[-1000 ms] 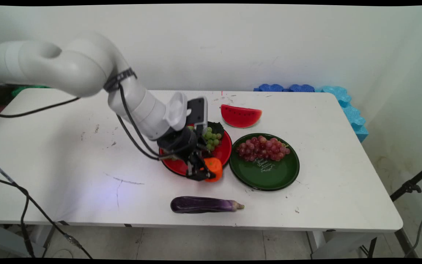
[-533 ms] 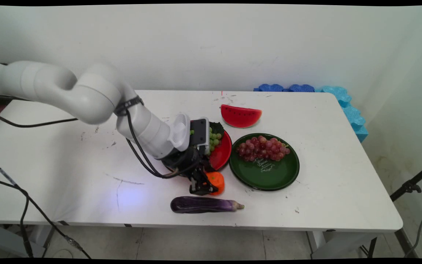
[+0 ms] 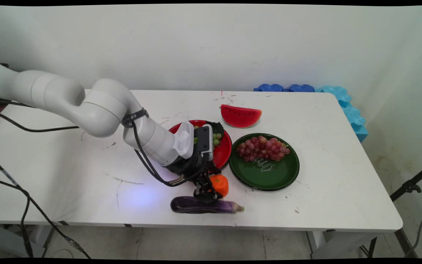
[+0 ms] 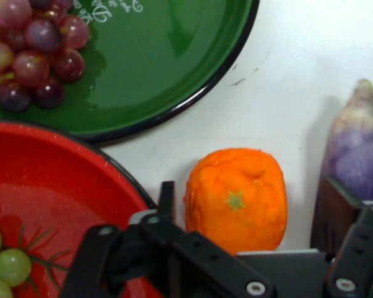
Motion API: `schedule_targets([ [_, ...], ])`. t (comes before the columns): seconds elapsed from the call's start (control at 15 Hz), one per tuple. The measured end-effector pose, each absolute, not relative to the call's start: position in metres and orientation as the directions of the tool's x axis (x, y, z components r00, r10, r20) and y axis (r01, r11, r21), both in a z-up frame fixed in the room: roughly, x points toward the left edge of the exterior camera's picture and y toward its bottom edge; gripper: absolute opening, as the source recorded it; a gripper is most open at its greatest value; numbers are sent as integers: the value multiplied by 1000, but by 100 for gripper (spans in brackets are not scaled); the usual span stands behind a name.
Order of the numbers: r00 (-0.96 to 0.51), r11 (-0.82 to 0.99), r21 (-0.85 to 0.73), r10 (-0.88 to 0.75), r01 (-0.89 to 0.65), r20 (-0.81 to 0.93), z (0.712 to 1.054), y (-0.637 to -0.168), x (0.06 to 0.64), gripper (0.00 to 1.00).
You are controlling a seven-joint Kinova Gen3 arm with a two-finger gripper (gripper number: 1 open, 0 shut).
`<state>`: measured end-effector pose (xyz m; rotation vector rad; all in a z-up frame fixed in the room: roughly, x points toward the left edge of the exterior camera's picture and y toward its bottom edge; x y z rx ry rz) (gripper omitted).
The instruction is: Place the picked object on the table
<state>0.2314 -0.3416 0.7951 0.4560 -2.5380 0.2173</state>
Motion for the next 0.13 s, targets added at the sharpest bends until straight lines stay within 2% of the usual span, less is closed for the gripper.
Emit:
schedule_targets([
  [0.13, -785, 931, -58, -268, -359, 559, 799, -341, 232, 100],
])
